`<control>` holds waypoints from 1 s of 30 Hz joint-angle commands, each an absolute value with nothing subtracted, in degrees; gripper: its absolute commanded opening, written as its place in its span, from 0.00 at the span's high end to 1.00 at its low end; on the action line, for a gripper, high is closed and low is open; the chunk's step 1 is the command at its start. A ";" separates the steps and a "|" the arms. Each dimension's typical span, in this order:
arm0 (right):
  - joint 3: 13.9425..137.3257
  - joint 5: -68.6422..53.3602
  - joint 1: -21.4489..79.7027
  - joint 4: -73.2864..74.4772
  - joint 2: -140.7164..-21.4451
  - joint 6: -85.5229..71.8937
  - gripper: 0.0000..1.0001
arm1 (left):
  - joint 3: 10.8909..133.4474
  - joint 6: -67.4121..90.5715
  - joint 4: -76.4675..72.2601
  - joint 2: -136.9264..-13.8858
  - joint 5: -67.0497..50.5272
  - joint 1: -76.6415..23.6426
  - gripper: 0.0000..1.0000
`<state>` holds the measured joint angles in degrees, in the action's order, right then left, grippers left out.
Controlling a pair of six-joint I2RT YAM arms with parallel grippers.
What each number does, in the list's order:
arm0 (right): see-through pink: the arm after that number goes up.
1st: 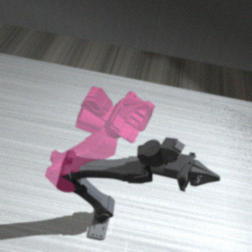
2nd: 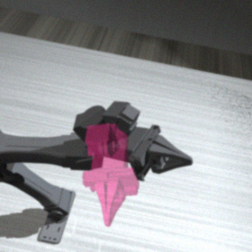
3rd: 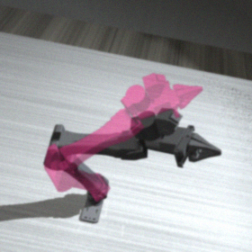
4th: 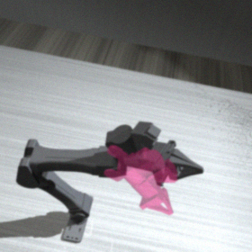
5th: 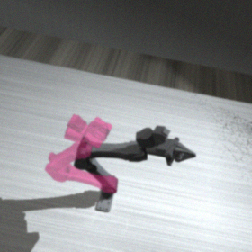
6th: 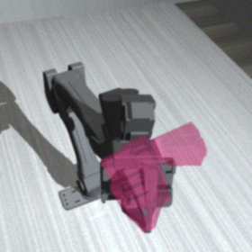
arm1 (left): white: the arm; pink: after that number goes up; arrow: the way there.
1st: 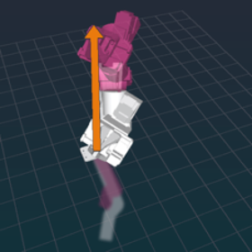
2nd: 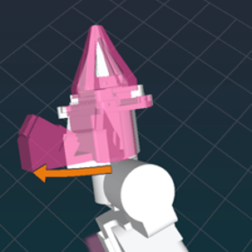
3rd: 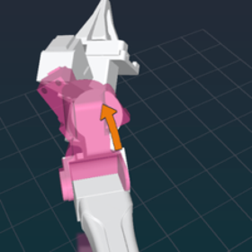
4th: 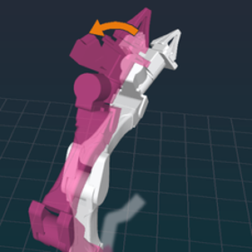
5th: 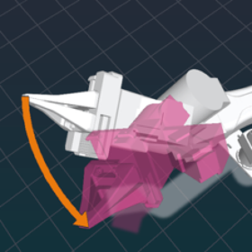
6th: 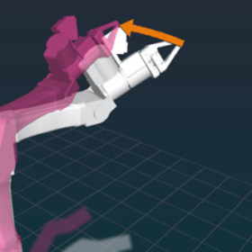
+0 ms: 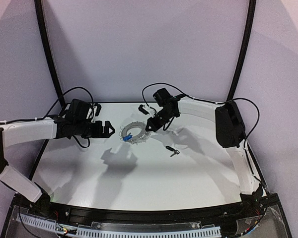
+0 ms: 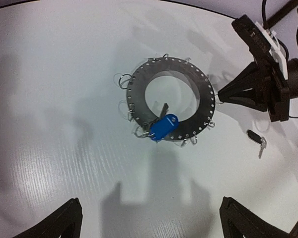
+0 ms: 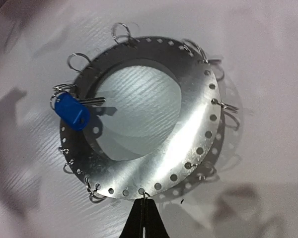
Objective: Put the keys on the keyring
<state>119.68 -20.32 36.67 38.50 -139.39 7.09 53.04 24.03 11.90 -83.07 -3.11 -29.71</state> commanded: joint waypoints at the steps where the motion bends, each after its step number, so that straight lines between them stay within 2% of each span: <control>1: 114.34 -20.91 39.22 31.33 -127.41 12.93 1.00 | 53.04 16.99 8.95 -79.39 -15.24 -29.27 0.01; 7: 105.03 -32.20 41.66 26.56 -115.94 16.36 1.00 | 57.16 10.48 9.15 -77.96 -31.70 -29.27 0.01; 11: 99.78 -39.67 43.65 25.83 -109.20 19.90 1.00 | 58.55 9.22 7.60 -76.67 -35.60 -29.35 0.03; 15: 96.47 -37.65 46.71 24.59 -104.59 19.81 1.00 | 60.36 11.71 5.65 -76.74 -41.59 -29.47 0.12; 17: 96.92 -35.98 47.64 25.81 -104.14 18.62 1.00 | 60.62 12.71 4.43 -76.78 -43.80 -30.14 0.14; 23: 96.17 -29.60 50.44 27.08 -102.38 15.57 1.00 | 60.75 11.18 6.01 -74.25 -40.41 -34.60 0.17; 30: 92.49 -28.55 50.80 23.00 -98.72 8.68 1.00 | 59.25 8.81 7.68 -72.84 -38.88 -36.76 0.42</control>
